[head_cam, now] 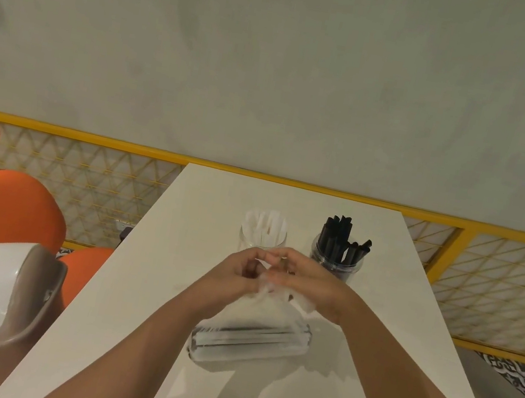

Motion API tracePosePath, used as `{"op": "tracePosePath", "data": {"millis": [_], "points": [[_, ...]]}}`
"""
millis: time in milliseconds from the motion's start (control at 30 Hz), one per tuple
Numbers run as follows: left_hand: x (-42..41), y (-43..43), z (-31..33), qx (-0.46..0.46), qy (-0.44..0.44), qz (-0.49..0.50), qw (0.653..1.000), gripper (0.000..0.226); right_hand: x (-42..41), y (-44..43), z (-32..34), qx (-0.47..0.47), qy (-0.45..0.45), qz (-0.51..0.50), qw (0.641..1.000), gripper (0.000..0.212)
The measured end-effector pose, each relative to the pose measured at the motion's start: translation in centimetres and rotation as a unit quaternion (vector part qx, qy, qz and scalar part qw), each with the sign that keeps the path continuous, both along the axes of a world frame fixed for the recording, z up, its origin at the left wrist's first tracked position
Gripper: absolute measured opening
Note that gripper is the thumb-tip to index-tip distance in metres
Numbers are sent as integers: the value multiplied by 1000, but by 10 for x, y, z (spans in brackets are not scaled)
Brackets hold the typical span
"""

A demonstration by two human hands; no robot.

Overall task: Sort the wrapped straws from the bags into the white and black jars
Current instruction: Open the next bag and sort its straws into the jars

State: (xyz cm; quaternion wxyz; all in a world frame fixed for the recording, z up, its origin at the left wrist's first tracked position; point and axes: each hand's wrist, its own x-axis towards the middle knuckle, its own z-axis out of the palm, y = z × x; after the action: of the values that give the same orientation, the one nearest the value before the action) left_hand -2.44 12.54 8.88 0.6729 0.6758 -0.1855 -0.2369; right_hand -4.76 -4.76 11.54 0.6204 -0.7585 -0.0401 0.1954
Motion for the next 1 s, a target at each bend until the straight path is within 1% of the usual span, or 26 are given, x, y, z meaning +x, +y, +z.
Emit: {"op": "tracePosePath", "data": {"millis": [67,133,233,300,367,400,433,500,533,567,600,667,700,767,800,867,900,933,1000], "points": [[1,3,-1,-18,15,10,1000,35,-2,-4,-1,-37,-5,22,999,21],[3,8,-3,-34,46,33,998,32,-1,-6,0,-26,-15,-32,999,17],[6,16,-5,-48,71,65,994,22,3,-13,-3,58,-20,-120,991,16],[5,16,-2,-43,59,81,994,18,3,-13,-3,119,-11,-126,985,19],[4,12,3,-32,32,80,996,21,4,-9,-1,155,-5,-123,980,17],[3,10,7,-27,19,77,996,21,5,-6,-1,149,-6,-118,982,14],[3,7,11,-22,7,77,997,19,6,-2,-1,117,-10,-114,986,12],[3,3,17,-6,-3,87,996,15,8,5,-3,13,-25,-94,995,17],[3,2,17,5,-7,89,996,13,8,8,-4,-14,-30,-82,996,22],[3,0,17,25,-14,87,996,12,8,11,-6,-15,-33,-77,996,28],[2,-1,15,51,-29,82,995,16,8,13,-8,-7,-37,-77,996,32],[0,-2,11,87,-56,79,992,28,7,15,-8,13,-50,-87,995,31],[0,-2,11,93,-61,84,990,28,6,15,-6,22,-57,-96,994,29],[1,2,14,87,-67,92,990,17,5,12,-2,48,-72,-117,989,24],[2,6,16,84,-70,99,989,18,5,9,1,56,-78,-127,987,24],[2,13,23,73,-61,117,989,38,5,3,8,60,-96,-140,984,26],[1,16,29,84,-51,124,987,48,6,0,11,62,-107,-141,982,28],[0,18,34,113,-46,117,986,57,6,-1,14,66,-118,-141,981,29],[-4,18,41,203,-31,73,976,70,7,0,21,61,-137,-141,979,31]]}}
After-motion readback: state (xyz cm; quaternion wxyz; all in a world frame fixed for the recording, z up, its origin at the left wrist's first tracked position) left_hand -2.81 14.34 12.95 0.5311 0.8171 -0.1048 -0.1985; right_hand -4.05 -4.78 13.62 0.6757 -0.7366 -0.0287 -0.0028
